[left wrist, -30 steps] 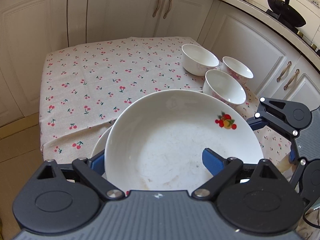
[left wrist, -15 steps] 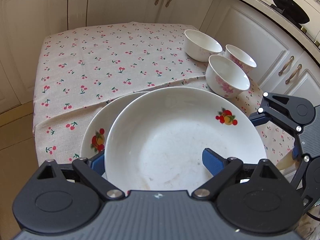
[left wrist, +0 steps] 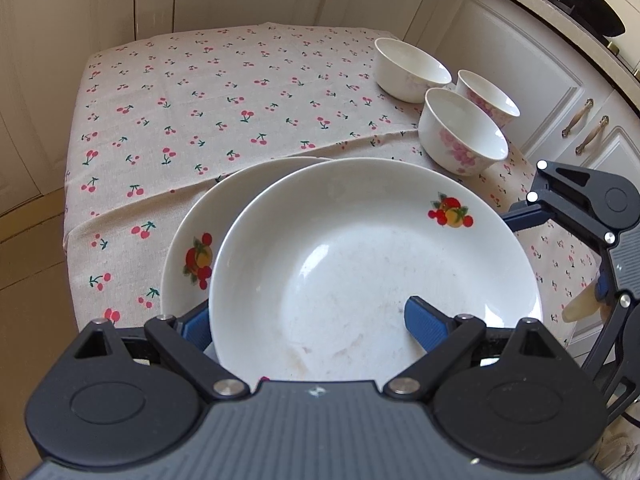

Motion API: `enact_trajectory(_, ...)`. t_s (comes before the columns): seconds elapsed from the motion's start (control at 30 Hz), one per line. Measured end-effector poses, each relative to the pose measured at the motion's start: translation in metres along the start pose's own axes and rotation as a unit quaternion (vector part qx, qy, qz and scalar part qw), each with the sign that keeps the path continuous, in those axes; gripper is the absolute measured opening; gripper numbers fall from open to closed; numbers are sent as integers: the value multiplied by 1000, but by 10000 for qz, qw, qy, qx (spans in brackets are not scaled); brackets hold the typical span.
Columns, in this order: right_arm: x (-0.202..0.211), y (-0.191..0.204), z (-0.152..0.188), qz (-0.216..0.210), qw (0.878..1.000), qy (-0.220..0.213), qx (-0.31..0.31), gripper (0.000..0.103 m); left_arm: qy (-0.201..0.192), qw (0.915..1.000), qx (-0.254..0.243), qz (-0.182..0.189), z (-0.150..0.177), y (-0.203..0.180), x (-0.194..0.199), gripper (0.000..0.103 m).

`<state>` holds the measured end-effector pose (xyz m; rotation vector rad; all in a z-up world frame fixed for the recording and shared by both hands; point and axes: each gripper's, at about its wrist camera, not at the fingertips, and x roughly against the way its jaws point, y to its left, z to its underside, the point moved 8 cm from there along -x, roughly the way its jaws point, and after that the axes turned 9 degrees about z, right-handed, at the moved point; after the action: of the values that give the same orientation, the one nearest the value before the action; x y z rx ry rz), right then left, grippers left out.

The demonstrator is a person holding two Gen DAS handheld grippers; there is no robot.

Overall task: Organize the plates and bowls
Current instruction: 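Lower the plate onto the other plate and open the left gripper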

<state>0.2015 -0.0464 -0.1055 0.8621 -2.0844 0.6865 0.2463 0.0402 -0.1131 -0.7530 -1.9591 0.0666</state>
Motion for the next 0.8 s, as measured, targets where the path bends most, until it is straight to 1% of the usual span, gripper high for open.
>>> enact_trajectory(0.37, 2, -3, 0, 52, 10000, 20, 60, 103, 118, 9999, -38, -11, 3, 0, 7, 95)
enact_trajectory(0.6, 5, -3, 0, 79, 9999, 6, 66, 103, 129, 9999, -53, 3, 6, -2, 14, 95)
enact_trajectory(0.8, 8, 0, -3, 93, 9999, -28, 126, 103, 70, 9999, 6, 96, 7, -1, 20, 95)
